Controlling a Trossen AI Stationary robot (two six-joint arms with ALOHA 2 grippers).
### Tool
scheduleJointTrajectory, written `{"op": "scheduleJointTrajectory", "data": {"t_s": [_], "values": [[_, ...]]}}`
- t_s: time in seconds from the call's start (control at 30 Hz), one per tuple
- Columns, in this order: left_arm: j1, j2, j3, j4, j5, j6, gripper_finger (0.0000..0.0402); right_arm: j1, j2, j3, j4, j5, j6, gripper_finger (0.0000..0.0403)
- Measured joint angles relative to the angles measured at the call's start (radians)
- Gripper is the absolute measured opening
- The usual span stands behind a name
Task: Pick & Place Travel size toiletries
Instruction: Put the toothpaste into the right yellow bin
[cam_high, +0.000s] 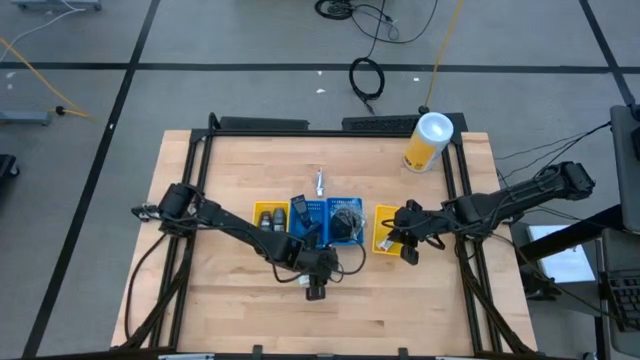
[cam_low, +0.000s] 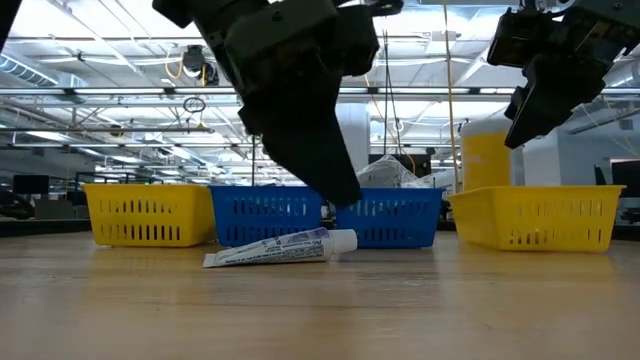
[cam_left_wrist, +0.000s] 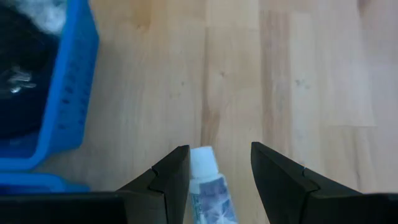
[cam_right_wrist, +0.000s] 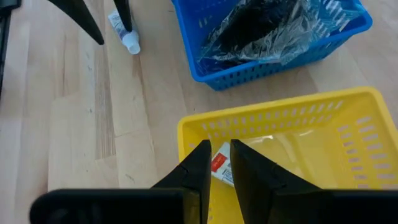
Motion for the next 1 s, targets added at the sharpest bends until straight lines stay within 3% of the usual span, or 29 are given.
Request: {"op": "scheduleJointTrajectory", "data": {"t_s": [0.73, 0.87, 1.0], "values": [[0.006, 0.069, 0.0, -0.01, -0.011, -0.039, 0.0169, 0.0, 0.0, 0.0, 0.01, 0.001, -0.003, 0.005], [0.006, 0.07, -0.002, -0.009, -0.009, -0.039, 0.0135, 0.0, 0.0, 0.0, 0.01, 0.002, -0.003, 0.005], [0.011, 0.069, -0.001, -0.008, -0.003, -0.036, 0.0063, 0.0, 0.0, 0.0, 0.01, 0.003, -0.003, 0.005]]}}
